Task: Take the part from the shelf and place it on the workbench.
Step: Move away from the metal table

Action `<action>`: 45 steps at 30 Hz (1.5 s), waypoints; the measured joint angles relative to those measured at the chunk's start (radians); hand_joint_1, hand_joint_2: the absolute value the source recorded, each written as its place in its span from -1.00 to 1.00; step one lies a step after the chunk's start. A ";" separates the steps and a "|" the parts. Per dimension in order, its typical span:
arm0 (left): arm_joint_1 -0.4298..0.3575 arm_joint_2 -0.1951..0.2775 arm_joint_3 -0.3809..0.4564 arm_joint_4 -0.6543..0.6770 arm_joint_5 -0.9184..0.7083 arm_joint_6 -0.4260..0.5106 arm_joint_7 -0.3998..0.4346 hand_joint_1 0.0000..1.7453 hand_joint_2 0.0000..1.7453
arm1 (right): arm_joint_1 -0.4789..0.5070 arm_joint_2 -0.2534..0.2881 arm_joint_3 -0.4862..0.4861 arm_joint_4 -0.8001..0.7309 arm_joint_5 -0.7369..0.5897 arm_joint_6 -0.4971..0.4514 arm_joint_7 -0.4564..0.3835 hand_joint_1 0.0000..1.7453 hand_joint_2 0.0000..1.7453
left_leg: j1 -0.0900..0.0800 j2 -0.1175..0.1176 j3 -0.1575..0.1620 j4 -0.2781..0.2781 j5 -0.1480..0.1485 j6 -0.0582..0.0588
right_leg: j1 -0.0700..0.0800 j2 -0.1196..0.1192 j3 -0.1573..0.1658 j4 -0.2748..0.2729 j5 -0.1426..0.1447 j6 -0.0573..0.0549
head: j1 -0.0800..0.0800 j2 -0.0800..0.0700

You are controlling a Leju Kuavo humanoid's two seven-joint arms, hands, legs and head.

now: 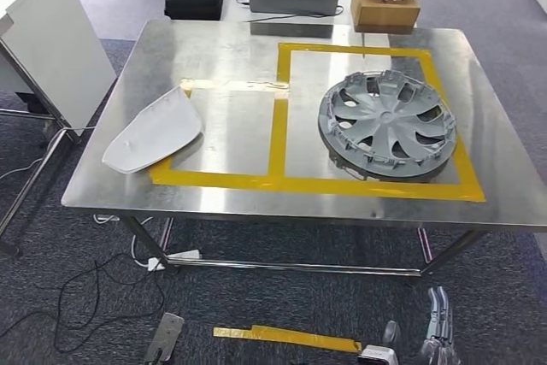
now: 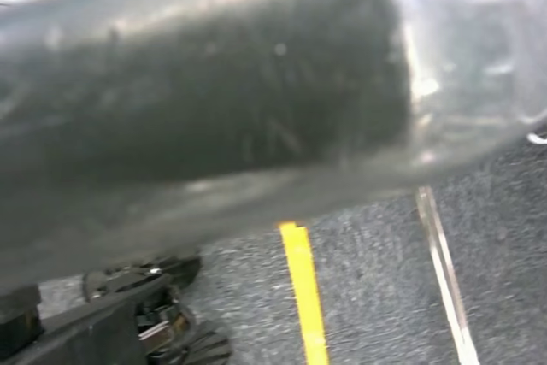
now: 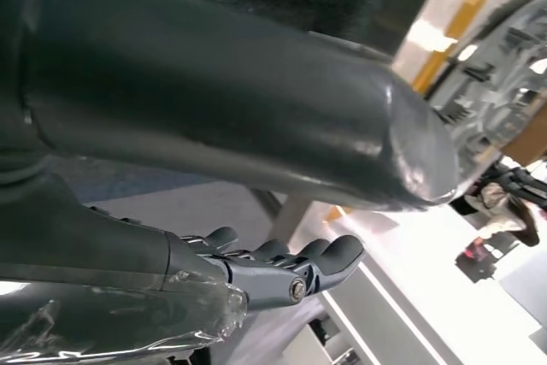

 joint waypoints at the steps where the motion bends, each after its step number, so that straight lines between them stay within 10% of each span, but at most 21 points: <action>1: 0.001 0.000 0.000 0.000 0.000 0.000 0.000 -1.00 -1.00 | 0.000 0.001 -0.004 0.005 0.000 0.000 0.000 -1.00 -1.00 | -0.001 0.001 -0.014 0.002 0.010 -0.001 | 0.000 0.000 0.029 -0.008 0.018 -0.001 | 0.000 0.000; 5: 0.000 0.000 0.001 0.000 0.000 0.001 0.000 -1.00 -1.00 | -0.005 0.007 -0.015 0.014 0.000 0.000 -0.002 -1.00 -1.00 | -0.006 0.002 -0.044 0.010 0.042 -0.013 | 0.006 -0.002 0.260 -0.287 0.055 -0.020 | 0.001 0.000; 7: 0.000 0.000 0.002 0.000 0.000 0.001 0.000 -1.00 -1.00 | -0.008 0.009 -0.019 0.017 0.000 0.000 -0.002 -1.00 -1.00 | -0.006 0.002 -0.050 0.012 0.059 -0.024 | 0.012 -0.001 0.293 -0.351 0.044 -0.028 | 0.002 0.000; 10: 0.002 0.001 0.002 0.000 0.000 0.002 0.000 -1.00 -1.00 | -0.008 0.013 -0.023 0.023 -0.002 0.000 0.000 -1.00 -1.00 | -0.002 -0.001 -0.071 0.035 0.034 -0.042 | 0.009 -0.005 0.262 -0.354 0.068 -0.049 | 0.001 0.000; 14: 0.005 0.007 0.006 0.000 0.007 0.003 0.001 -1.00 -1.00 | -0.029 0.016 -0.041 0.068 -0.049 -0.001 0.023 -1.00 -1.00 | 0.010 -0.003 -0.122 0.255 -0.142 -0.064 | 0.006 -0.010 0.214 -0.351 0.112 -0.063 | -0.008 0.000; 16: 0.005 0.017 0.014 0.000 0.016 -0.013 0.004 -1.00 -1.00 | -0.065 0.018 -0.072 0.143 -0.081 -0.002 0.017 -1.00 -1.00 | 0.016 -0.003 -0.101 0.293 -0.128 -0.070 | 0.005 -0.009 0.183 -0.341 0.132 -0.060 | -0.008 0.000; 20: 0.004 0.042 0.026 0.000 0.037 -0.039 0.013 -1.00 -1.00 | -0.160 0.023 -0.168 0.336 -0.088 -0.003 -0.033 -1.00 -1.00 | 0.021 -0.007 0.068 0.056 -0.061 -0.067 | 0.005 -0.005 0.128 -0.314 0.158 -0.040 | -0.010 0.000; 23: 0.008 0.054 0.041 0.000 0.049 -0.043 0.015 -1.00 -1.00 | -0.220 0.023 -0.257 0.474 -0.043 -0.003 -0.050 -1.00 -1.00 | 0.016 -0.011 0.092 -0.007 -0.071 -0.048 | 0.005 -0.007 0.112 -0.308 0.179 -0.020 | -0.009 0.000; 26: 0.017 0.057 0.048 0.000 0.037 -0.039 0.004 -1.00 -1.00 | -0.251 0.021 -0.345 0.597 -0.034 -0.004 -0.012 -1.00 -1.00 | 0.016 -0.008 0.068 -0.009 -0.049 -0.019 | 0.000 -0.006 0.084 -0.255 0.122 -0.006 | -0.008 0.000; 30: 0.035 0.048 0.048 0.000 0.021 -0.026 -0.015 -1.00 -1.00 | -0.289 0.017 -0.447 0.772 -0.047 -0.003 0.026 -1.00 -1.00 | 0.005 -0.011 0.029 -0.006 -0.020 -0.004 | 0.000 -0.004 0.026 -0.021 -0.018 -0.002 | -0.002 0.000; 32: 0.041 0.045 0.048 0.000 0.018 -0.025 -0.023 -1.00 -1.00 | -0.320 0.009 -0.499 0.869 -0.037 0.001 0.035 -1.00 -1.00 | -0.002 -0.019 0.009 -0.005 -0.006 -0.004 | 0.003 0.000 0.074 -0.055 0.017 -0.012 | -0.003 0.000; 36: 0.042 0.035 0.049 0.000 0.018 -0.027 -0.035 -1.00 -1.00 | -0.383 -0.010 -0.597 1.030 -0.019 0.002 0.035 -1.00 -1.00 | -0.009 -0.049 -0.016 0.000 0.019 -0.010 | 0.010 0.056 0.252 -0.312 0.072 -0.049 | -0.003 0.000; 45: 0.052 0.038 0.052 0.000 0.018 -0.028 -0.036 -1.00 -1.00 | -0.434 -0.014 -0.655 1.133 -0.015 0.002 0.034 -1.00 -1.00 | -0.010 -0.063 -0.048 0.023 0.012 -0.039 | 0.001 0.016 0.259 -0.361 0.083 -0.055 | -0.003 0.000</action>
